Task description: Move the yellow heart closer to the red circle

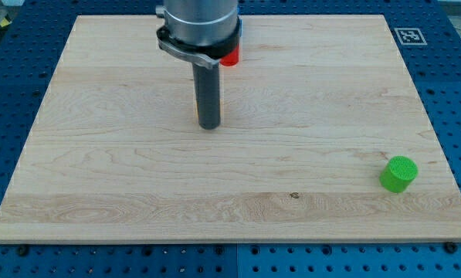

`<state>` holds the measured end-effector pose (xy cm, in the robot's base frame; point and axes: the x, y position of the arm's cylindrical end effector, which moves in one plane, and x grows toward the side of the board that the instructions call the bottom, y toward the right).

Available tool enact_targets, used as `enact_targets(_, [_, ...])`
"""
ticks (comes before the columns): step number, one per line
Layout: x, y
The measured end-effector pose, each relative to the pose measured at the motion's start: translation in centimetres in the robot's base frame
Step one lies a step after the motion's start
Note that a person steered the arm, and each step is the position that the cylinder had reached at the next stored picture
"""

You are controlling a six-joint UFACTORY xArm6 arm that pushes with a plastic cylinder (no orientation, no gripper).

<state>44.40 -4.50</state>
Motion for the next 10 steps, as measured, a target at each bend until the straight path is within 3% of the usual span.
enact_targets(3, [-7.9, -4.4])
enact_targets(5, [-2.6, -3.9])
enact_targets(6, [-2.5, -2.1])
enact_targets(9, [-7.6, 0.0])
enact_targets(10, [-5.2, 0.1])
